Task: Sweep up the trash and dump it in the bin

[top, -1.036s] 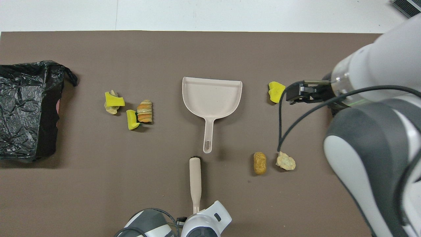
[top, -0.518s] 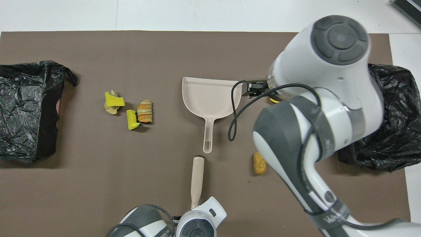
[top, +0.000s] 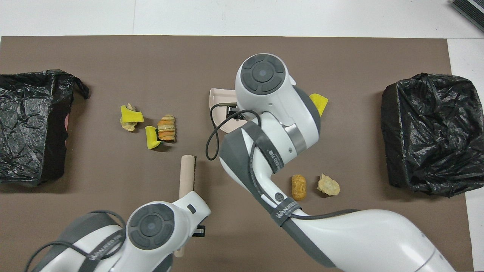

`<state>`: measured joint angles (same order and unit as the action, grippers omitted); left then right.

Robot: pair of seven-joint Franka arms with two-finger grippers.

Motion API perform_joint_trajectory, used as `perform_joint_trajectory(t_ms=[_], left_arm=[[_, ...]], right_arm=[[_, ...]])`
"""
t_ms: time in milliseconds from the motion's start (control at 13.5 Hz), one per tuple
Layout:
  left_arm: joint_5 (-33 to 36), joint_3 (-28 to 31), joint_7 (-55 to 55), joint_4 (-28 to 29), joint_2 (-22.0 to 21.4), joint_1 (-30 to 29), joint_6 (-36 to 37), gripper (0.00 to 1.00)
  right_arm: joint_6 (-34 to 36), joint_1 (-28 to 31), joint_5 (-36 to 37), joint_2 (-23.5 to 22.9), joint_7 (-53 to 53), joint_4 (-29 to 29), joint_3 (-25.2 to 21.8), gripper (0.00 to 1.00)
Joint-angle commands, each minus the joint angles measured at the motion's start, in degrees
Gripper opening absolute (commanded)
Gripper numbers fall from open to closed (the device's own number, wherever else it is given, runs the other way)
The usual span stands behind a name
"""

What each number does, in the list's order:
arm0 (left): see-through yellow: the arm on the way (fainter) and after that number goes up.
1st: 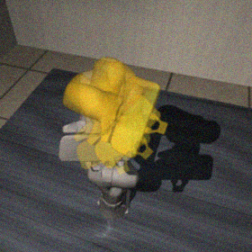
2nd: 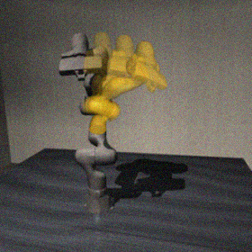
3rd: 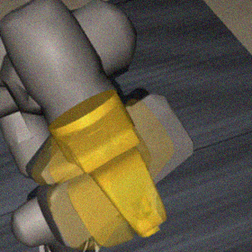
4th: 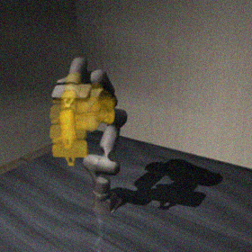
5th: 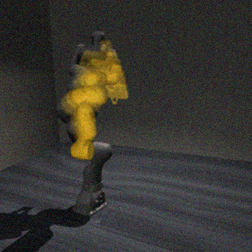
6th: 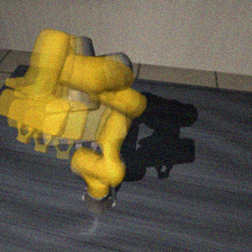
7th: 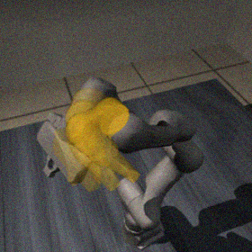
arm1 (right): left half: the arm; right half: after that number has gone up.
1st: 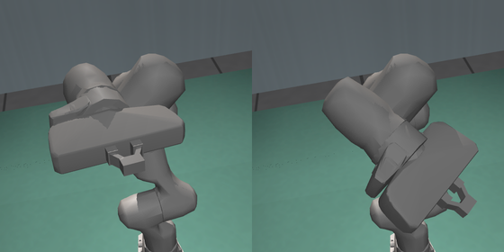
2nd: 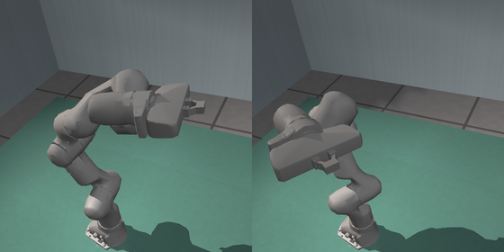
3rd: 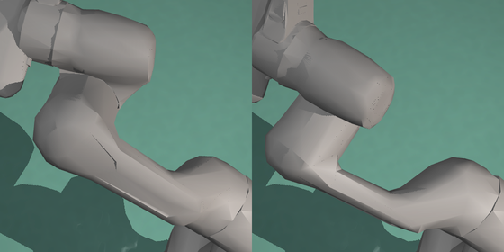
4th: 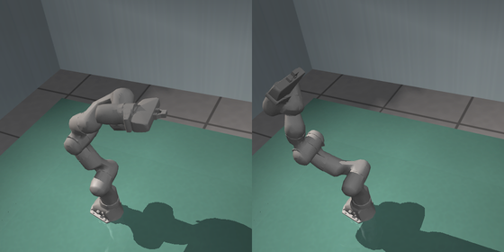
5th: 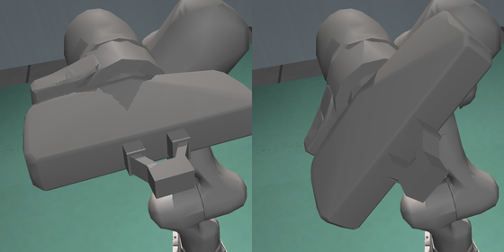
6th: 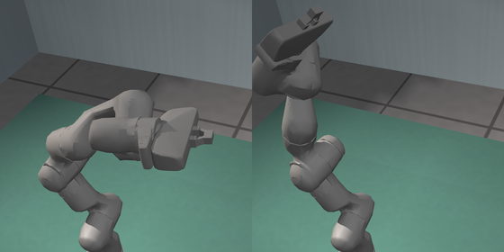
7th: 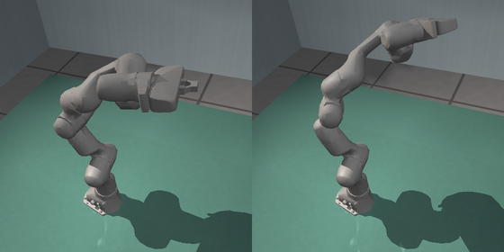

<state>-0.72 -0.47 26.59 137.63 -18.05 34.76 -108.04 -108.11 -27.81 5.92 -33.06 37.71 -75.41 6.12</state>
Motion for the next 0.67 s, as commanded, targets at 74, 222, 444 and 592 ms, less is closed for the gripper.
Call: perform_joint_trajectory(t_ms=[74, 222, 444, 592], left_arm=[[2.7, -0.8, -5.8, -3.9, -0.2, -9.0, 3.6, 0.00], [3.7, -0.8, -9.3, -6.5, 2.5, -15.0, 2.9, 0.00], [6.3, -0.8, -16.0, -13.3, 8.1, -21.7, 3.3, 0.00], [6.6, -0.7, -17.9, -17.2, 11.4, -25.1, 3.0, 0.00]], right_arm=[[-3.9, 0.7, -0.4, 2.6, 1.9, -7.0, 0.3, 1.00], [-4.6, 0.5, -0.5, 2.7, 2.2, -8.5, 0.9, 1.00], [-5.3, -0.9, -0.6, 4.5, 2.2, -12.3, 1.3, 0.95], [-6.0, -1.1, -0.6, 6.9, 2.3, -17.2, 1.3, 0.87]])
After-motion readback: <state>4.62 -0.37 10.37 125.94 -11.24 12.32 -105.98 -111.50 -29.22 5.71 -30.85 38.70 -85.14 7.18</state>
